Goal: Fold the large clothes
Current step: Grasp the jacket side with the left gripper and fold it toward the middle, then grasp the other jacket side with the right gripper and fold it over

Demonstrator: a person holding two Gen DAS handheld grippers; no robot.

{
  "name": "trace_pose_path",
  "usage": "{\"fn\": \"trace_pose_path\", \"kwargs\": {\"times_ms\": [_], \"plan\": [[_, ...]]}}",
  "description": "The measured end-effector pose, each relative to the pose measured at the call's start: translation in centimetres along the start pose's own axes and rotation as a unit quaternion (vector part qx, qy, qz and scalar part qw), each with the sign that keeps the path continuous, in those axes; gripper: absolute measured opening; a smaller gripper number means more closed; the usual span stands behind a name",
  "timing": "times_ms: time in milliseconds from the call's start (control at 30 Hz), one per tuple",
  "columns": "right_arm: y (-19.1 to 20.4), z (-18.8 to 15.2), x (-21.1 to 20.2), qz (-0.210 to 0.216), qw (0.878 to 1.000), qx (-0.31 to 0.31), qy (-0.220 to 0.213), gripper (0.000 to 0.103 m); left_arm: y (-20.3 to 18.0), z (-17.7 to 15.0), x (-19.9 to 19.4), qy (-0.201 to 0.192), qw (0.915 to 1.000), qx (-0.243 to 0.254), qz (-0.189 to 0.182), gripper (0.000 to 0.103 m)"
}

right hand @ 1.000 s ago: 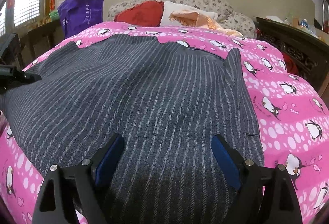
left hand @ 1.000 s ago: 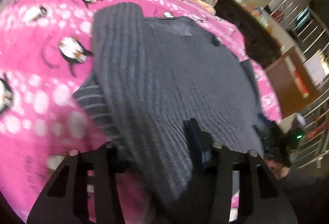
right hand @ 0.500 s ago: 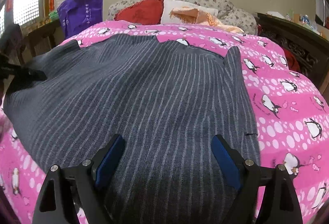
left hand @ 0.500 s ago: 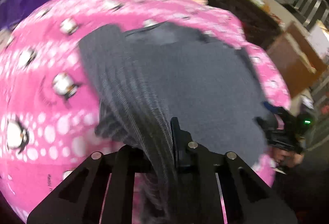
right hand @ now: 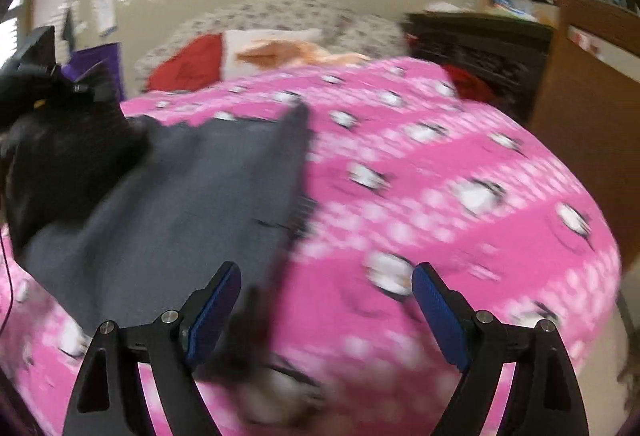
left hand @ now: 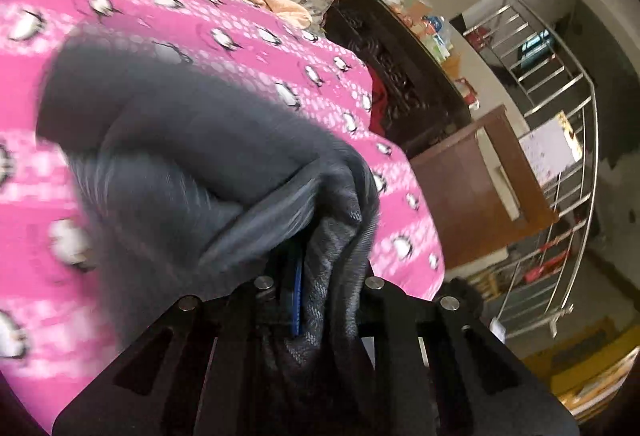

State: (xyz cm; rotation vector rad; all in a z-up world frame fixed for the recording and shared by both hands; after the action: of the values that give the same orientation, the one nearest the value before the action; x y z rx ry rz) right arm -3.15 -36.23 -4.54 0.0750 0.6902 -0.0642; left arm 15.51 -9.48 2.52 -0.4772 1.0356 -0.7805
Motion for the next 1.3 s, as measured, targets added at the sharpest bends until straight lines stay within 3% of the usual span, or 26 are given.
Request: {"fn": "trace_pose_path", "kwargs": {"times_ms": [167,300,367,567,667,700,800,867,967,1033,1100,1233,1300], "plan": [[-4.3,-2.6,0.3,-0.014,0.997,0.072,0.032,0.081,-2.6,-1.5,6.9,0.030,0.9985,-0.023,-0.040,0.006],[-5.3,-3.5,0.4,-0.020,0.996,0.081,0.041,0.080,-4.3,-4.7,11.7,0.073,0.9970,0.022,0.010,0.006],[-5.3,-3.7,0.3,-0.020,0.996,0.075,0.042,0.080,-4.7,-5.5,12.2,0.075,0.9958,0.041,0.032,0.006],[-5.1,-3.1,-0.9,-0.024,0.998,0.060,0.024,0.080,-6.3,-3.3,6.4,-0.002,0.9998,0.019,0.005,0.007],[-4.1,-1.8,-2.5,-0.016,0.999,0.050,0.003,0.080,-5.8,-1.5,1.8,-0.047,0.9987,0.011,0.015,0.007],[-3.5,-1.1,-3.2,-0.007,0.999,0.045,-0.008,0.080,-5.2,-1.2,-0.2,-0.070,0.9968,0.018,0.034,0.007],[-0.9,0.8,-5.0,0.042,0.998,0.032,-0.038,0.080,-2.1,-1.9,-4.2,-0.108,0.9882,0.029,0.105,0.024],[1.2,1.7,-5.7,0.088,0.994,0.031,-0.047,0.080,0.5,-3.8,-5.5,-0.110,0.9801,0.034,0.162,0.025],[4.8,2.3,-5.3,0.191,0.980,0.046,-0.026,0.080,4.0,-8.2,-5.8,-0.083,0.9768,0.026,0.196,0.025],[7.0,2.0,-4.3,0.263,0.962,0.075,-0.003,0.081,5.5,-11.4,-5.8,-0.075,0.9775,0.017,0.197,0.026],[9.1,1.4,-2.2,0.332,0.936,0.112,0.043,0.081,5.6,-13.1,-5.3,-0.088,0.9786,0.003,0.186,0.026],[10.3,1.5,1.7,0.385,0.897,0.204,0.077,0.081,5.2,-13.2,-4.9,-0.088,0.9804,0.008,0.176,0.026],[11.0,2.6,3.8,0.366,0.902,0.215,0.086,0.081,4.4,-13.4,-4.5,-0.084,0.9795,0.023,0.182,0.026]]}}
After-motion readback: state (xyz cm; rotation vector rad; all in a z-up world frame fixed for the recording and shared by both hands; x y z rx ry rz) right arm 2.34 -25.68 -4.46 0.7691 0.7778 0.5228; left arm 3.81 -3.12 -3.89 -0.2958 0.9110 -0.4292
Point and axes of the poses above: each gripper's, at about its wrist camera, not at the fingertips, and x roughly the way its jaws point, y to its left, z to its top, the point moved 2 cm from there along x, roughly the way its jaws point, and after that the axes turned 2 degrees about z, right-handed, at the moved point
